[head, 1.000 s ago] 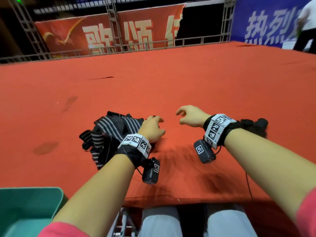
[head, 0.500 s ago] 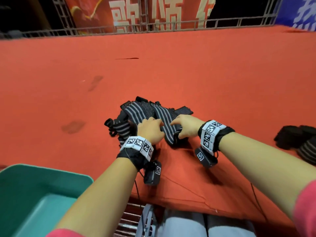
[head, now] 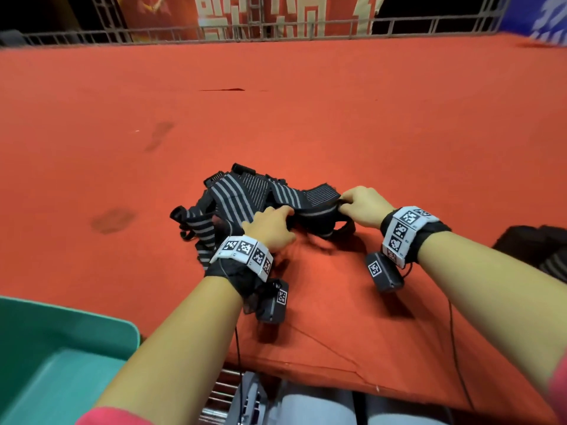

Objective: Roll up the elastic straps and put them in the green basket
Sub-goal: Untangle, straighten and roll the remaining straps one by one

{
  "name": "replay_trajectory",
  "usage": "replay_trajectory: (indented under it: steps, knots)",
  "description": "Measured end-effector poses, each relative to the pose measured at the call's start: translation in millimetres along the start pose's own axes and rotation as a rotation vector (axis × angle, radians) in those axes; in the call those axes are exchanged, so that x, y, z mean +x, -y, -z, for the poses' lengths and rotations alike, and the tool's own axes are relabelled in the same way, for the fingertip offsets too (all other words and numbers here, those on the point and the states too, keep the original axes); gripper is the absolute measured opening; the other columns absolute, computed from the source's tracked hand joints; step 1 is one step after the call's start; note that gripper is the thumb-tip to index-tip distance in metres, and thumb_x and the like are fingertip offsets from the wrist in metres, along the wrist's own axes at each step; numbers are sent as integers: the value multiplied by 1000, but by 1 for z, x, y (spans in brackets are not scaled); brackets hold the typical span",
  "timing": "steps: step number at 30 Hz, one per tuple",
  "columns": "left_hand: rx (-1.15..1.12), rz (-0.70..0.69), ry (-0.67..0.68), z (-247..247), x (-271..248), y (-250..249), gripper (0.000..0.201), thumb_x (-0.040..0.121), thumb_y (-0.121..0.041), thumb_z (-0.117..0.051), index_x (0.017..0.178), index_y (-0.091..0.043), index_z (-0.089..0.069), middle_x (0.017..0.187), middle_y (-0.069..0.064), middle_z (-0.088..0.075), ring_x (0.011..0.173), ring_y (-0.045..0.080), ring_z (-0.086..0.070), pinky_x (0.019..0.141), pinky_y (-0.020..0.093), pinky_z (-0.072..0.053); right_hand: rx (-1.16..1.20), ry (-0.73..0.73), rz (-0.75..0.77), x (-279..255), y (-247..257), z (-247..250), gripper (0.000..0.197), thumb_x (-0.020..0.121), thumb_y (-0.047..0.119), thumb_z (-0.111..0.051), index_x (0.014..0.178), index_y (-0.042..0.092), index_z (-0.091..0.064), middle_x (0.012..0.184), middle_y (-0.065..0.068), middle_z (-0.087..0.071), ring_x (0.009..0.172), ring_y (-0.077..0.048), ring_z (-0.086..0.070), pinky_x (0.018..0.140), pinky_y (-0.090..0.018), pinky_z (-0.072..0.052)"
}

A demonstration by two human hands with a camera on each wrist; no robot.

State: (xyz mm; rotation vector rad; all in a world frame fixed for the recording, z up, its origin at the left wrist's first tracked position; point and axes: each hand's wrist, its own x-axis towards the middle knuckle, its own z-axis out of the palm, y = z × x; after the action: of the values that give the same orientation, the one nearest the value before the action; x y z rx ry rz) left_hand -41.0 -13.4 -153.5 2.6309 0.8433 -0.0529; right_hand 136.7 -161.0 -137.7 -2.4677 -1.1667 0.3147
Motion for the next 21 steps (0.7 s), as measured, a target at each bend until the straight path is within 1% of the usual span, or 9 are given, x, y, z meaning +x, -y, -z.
replay_trajectory:
  steps: [2, 6, 8, 10, 12, 14, 17, 19, 21]
  knots:
    - [-101, -53, -19, -4, 7, -6, 73, 85, -33, -63, 149, -36, -28, 134, 5, -55, 125, 29, -52, 103, 54, -42, 35, -3, 20, 0, -3, 4, 18, 90, 15, -56, 96, 9, -71, 89, -11, -70, 86, -29, -62, 75, -35, -48]
    - [-263, -135, -131, -10, 15, -19, 84, 92, -24, -63, 156, -32, -10, 93, 6, -69, 86, 24, -67, 79, 41, -54, 61, 31, 44, -3, -9, 7, 12, 91, 15, -58, 91, 10, -69, 84, -7, -67, 81, -26, -59, 66, -30, -40]
    - [-267, -157, -133, -11, 17, -25, 69, 93, -24, -62, 152, -32, -27, 91, 1, -68, 86, 22, -66, 79, 38, -53, 67, 49, 50, -6, -11, 8, 10, 91, 13, -58, 86, 17, -67, 82, -4, -64, 79, -22, -57, 66, -27, -36]
    - [-209, -163, -143, -12, 18, -30, 33, 92, -26, -63, 124, -27, -56, 96, 0, -66, 95, 24, -64, 85, 38, -51, 58, 81, 42, -9, -14, 10, 11, 88, 12, -60, 86, 20, -68, 83, -3, -66, 80, -21, -58, 66, -28, -39]
    - [-167, -176, -161, -14, 18, -34, 9, 90, -25, -65, 96, -25, -58, 94, -1, -63, 94, 23, -61, 82, 39, -50, 5, 156, 60, -13, -16, 13, 12, 83, 11, -64, 85, 22, -69, 83, -1, -68, 81, -21, -61, 68, -29, -45]
    - [-141, -209, -189, -18, 18, -42, 12, 88, -25, -67, 90, -26, -56, 94, -2, -60, 92, 22, -60, 81, 39, -50, -11, 237, 104, -19, -15, 15, 9, 80, 17, -72, 87, 22, -70, 85, 1, -71, 83, -19, -64, 74, -31, -49]
    - [-226, -306, -222, -26, 20, -56, 16, 84, -21, -70, 97, -25, -61, 96, -3, -58, 92, 20, -59, 83, 37, -48, 32, 282, 164, -23, -8, 17, 21, 82, 32, -76, 91, 14, -69, 80, 0, -69, 72, -16, -61, 68, -31, -47]
    - [-332, -352, -237, -29, 18, -65, 28, 83, -14, -69, 107, -24, -58, 98, -4, -58, 92, 18, -60, 84, 35, -47, -48, 264, 164, -22, -5, 14, 25, 86, 32, -72, 85, 7, -67, 77, -8, -67, 70, -23, -60, 66, -34, -45]
    - [-432, -267, -261, -30, 18, -67, 47, 85, -11, -63, 128, -22, -48, 101, -4, -62, 94, 19, -61, 85, 33, -47, -68, 222, 119, -19, -10, 10, 25, 90, 27, -67, 79, 5, -65, 76, -11, -67, 73, -28, -61, 64, -35, -46]
